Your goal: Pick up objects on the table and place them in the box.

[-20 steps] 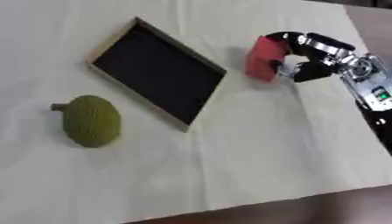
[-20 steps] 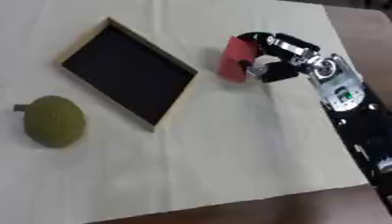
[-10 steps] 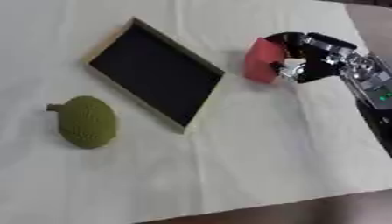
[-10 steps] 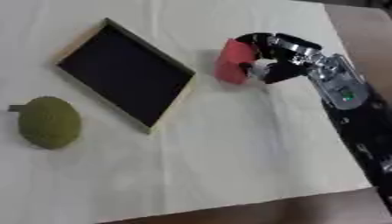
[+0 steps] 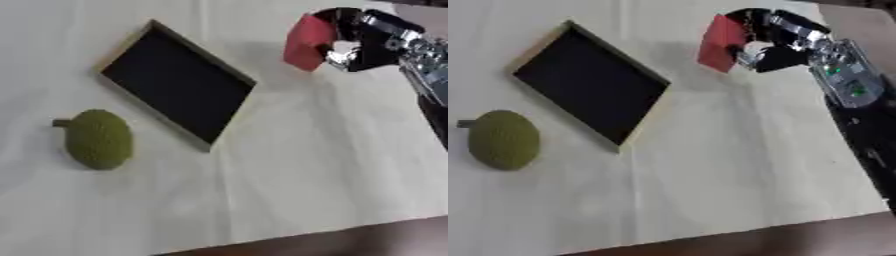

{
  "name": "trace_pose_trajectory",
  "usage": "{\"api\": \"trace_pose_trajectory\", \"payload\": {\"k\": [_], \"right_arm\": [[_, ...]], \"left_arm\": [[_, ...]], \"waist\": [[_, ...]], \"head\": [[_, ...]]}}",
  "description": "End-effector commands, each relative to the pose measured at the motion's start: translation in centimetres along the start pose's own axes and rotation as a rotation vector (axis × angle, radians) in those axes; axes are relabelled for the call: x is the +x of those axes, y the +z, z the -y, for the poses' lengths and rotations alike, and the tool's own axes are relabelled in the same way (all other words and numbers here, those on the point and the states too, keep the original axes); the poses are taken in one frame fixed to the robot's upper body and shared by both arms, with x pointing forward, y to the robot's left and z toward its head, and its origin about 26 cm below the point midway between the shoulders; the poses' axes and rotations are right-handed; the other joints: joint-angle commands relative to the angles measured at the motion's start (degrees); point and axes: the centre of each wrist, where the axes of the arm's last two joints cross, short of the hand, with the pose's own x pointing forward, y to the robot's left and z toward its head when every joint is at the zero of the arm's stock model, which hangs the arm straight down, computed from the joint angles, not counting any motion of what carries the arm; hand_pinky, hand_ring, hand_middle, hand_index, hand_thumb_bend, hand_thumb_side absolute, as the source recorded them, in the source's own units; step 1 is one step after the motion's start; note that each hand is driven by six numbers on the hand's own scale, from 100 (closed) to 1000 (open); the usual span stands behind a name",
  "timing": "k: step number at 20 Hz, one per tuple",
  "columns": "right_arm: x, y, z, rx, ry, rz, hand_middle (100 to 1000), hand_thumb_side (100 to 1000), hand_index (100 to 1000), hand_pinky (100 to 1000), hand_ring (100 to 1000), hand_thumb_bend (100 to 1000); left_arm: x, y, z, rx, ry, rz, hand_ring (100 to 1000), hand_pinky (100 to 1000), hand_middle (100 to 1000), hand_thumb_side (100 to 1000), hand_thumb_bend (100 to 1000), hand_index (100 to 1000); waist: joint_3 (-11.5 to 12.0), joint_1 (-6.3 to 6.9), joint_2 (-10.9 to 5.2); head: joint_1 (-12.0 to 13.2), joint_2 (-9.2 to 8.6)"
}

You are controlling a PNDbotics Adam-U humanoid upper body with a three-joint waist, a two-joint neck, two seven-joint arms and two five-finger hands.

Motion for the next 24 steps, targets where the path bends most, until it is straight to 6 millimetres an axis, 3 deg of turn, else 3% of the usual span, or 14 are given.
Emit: {"api": "trace_pose_trajectory", "payload": {"k": [1, 13, 20, 24], "right_arm": [[1.6, 0.2, 2.3, -0.047, 0.095, 0.046, 384, 198, 652, 788, 721, 100], [4.5, -1.6, 2.8, 0.068, 0.143, 0.174, 387, 199, 656, 787, 719, 100], [7.8, -5.2, 2.0, 0.210, 0.181, 0.310, 390, 202, 657, 796, 720, 100], [8.6, -7.2, 1.0, 0.321, 0.217, 0.353, 396, 218, 661, 809, 721, 100]], "left_arm": [[0.6, -0.5, -0.1, -0.013, -0.002, 0.025, 801, 767, 741, 651, 100, 803], [0.6, -0.6, -0.2, -0.021, -0.004, 0.030, 800, 767, 741, 646, 100, 803], [0.8, -1.1, -0.3, -0.025, -0.007, 0.057, 798, 766, 740, 639, 100, 804], [1.0, -1.7, -0.3, -0.027, -0.002, 0.090, 797, 765, 739, 634, 100, 804]], "waist": [[-0.13, 0.45, -1.71], [-0.10, 0.38, -2.43], [0.55, 0.28, -3.11], [1.37, 0.07, -3.53]], "head": [[-0.06, 0.17], [-0.38, 0.81], [-1.31, 2.19], [-2.39, 3.48]]}}
